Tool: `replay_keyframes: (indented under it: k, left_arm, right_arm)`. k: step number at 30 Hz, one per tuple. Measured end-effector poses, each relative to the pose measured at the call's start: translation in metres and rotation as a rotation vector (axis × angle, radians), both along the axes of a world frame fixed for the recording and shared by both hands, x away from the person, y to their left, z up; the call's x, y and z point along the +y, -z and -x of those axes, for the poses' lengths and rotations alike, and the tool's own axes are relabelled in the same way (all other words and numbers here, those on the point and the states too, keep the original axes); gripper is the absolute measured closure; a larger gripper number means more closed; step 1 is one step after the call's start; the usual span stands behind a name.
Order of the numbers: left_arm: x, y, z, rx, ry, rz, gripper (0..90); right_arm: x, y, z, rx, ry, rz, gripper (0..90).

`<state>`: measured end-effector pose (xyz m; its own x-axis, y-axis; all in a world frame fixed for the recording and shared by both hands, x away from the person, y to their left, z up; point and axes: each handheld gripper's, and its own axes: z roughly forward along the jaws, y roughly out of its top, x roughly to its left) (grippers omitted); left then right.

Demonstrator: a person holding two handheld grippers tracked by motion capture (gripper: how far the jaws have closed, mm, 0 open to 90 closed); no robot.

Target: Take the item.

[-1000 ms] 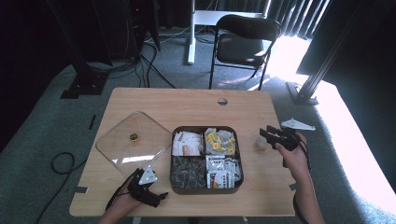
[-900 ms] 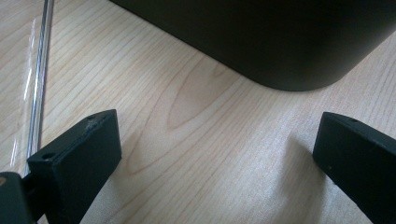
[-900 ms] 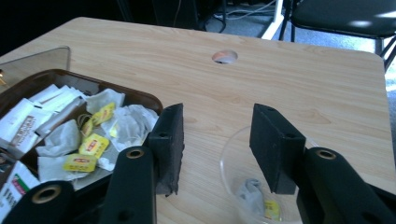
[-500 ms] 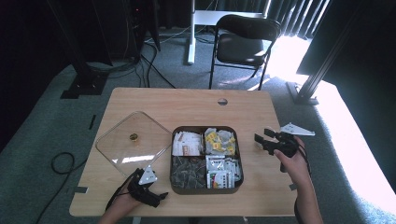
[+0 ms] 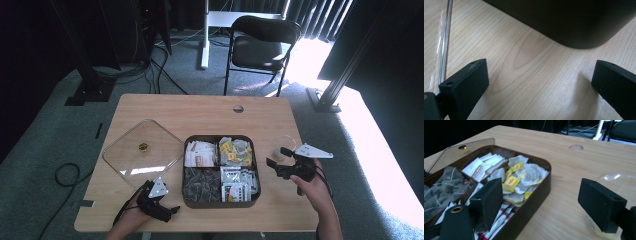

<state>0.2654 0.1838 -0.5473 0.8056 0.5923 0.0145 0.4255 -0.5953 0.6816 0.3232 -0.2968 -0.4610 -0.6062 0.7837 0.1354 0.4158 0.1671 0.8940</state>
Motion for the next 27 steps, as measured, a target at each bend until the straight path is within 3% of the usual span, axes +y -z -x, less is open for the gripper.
replay_keyframes:
  k: [16,27]
  left_arm:
    - [0.0,0.0,0.0,-0.001,0.0,0.001,1.3]
    - [0.0,0.0,0.0,-0.001,0.002,0.0,1.3]
  right_arm:
    - [0.002,0.031,0.028,0.043,-0.048,0.015,18.8]
    - [-0.003,0.055,0.039,0.091,-0.034,0.057,18.8]
